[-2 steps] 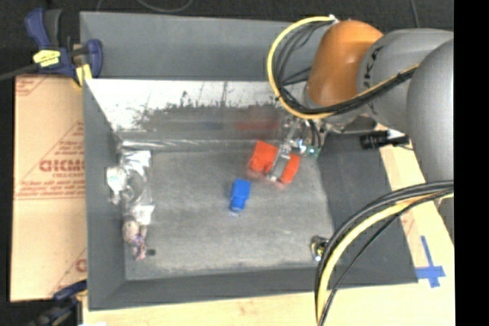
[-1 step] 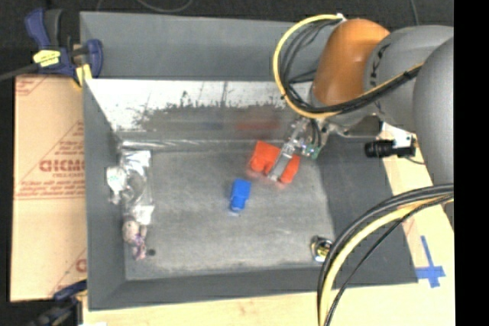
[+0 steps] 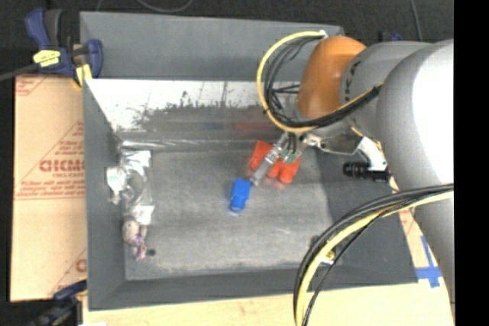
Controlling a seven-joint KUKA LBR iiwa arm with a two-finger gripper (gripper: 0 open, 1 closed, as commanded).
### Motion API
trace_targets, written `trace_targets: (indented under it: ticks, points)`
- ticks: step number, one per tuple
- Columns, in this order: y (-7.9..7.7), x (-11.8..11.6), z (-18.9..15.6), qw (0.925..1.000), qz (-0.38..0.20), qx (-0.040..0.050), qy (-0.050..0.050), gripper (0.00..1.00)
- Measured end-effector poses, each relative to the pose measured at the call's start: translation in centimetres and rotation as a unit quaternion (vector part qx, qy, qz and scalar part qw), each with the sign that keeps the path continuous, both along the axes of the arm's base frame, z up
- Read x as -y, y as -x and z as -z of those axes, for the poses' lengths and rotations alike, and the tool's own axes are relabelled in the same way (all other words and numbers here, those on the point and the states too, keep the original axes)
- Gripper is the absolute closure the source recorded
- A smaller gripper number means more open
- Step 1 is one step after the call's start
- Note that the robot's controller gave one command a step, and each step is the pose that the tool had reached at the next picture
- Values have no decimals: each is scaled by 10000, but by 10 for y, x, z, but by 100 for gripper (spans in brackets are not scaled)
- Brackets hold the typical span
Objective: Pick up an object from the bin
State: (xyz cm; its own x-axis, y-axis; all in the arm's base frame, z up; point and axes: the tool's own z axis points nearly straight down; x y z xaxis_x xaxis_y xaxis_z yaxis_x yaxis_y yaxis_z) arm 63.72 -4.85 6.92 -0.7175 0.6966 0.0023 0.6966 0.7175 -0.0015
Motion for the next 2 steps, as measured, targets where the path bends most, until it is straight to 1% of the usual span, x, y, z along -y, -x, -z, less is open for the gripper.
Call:
trace_targets:
  ticks: [1,2]
  points:
    - [-1,2,-1,10000,-22,9,17,0]
    - [-1,2,-1,10000,-35,5,15,100]
